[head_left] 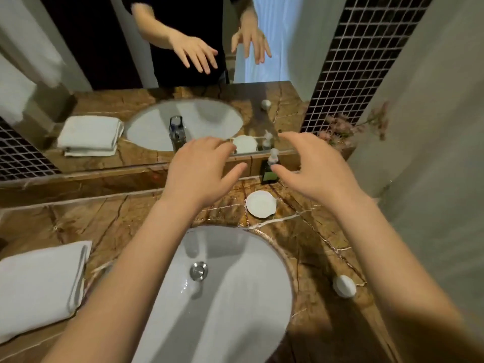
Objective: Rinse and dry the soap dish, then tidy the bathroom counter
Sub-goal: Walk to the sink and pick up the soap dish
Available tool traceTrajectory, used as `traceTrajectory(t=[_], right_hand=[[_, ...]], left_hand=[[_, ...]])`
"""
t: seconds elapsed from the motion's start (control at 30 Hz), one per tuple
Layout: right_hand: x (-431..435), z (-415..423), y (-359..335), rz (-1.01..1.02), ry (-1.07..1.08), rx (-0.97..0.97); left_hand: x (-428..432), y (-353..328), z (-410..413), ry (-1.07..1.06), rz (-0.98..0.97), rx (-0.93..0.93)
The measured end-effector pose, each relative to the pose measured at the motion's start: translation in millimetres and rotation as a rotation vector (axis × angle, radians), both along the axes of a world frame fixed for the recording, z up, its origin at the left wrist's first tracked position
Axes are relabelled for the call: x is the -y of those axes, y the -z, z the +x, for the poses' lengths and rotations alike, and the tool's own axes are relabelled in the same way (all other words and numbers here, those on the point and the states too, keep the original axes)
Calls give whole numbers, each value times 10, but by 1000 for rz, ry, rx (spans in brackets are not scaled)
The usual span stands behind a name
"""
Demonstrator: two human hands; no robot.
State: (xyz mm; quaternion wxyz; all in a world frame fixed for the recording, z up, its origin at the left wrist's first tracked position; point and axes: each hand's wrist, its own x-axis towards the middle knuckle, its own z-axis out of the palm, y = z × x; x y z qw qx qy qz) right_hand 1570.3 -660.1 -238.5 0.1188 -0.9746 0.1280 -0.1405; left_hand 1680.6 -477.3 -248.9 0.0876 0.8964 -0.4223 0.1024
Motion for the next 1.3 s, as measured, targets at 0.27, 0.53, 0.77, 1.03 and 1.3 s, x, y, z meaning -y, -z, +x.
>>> traceTrajectory(t=[0.27, 0.53, 0.77, 1.03, 1.3], right_hand=[[299, 60, 1272, 77, 29, -91], [467, 120, 2173, 156, 9, -191], [471, 236, 2511, 513, 303, -158], [406, 406, 2689, 1086, 483, -122], [401, 502, 2702, 1069, 484, -160]], left_hand=[[233, 1195, 32, 22, 88, -145], [410, 1936, 17, -33, 96, -228], [381, 2013, -33, -91, -24, -264], [257, 1898, -156, -177, -177, -328], [56, 1982, -307, -224, -206, -366]])
